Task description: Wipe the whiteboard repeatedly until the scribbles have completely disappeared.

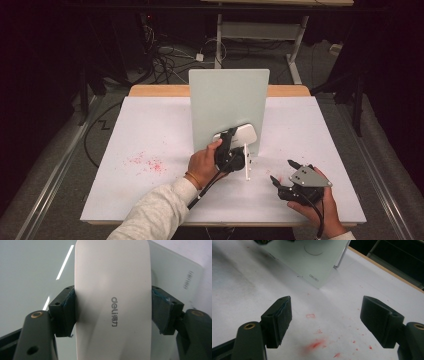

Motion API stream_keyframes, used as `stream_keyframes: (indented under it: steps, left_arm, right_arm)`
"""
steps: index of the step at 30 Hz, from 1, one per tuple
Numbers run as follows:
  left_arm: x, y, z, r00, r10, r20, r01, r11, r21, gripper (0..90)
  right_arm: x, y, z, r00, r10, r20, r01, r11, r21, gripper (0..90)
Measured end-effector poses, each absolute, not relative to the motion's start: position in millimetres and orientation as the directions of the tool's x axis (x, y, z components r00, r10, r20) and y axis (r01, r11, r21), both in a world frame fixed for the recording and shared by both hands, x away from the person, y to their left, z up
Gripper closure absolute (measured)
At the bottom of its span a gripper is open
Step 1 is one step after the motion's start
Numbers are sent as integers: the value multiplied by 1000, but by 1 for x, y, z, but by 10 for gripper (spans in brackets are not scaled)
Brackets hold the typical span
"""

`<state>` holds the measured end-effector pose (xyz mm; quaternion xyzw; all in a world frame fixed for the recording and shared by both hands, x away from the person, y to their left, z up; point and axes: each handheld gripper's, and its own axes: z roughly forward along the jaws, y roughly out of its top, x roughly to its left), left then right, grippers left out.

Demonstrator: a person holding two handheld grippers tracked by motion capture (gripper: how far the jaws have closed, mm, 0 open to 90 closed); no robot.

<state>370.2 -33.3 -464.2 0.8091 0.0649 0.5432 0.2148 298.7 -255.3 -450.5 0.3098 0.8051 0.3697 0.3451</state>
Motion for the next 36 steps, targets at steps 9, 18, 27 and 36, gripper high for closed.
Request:
stream_keyframes:
  steps: [9,18,27,36]
  left_arm:
    - [365,-50,-490,441,217,871,-201,-922,331,290]
    - [365,-71,-502,418,160,894,-264,-921,288,291]
    - [367,-76,-498,367,125,922,-281,-930,238,290]
    - [374,-57,-474,327,256,909,-242,-908,343,291]
  right_arm:
    - [299,-256,-451,-567,756,-328,245,534,809,257]
    - [299,-262,-448,-547,771,-326,240,518,821,257]
    - [298,-264,-446,-538,775,-332,231,514,826,257]
    - [298,-264,-446,-539,775,-328,230,511,829,257]
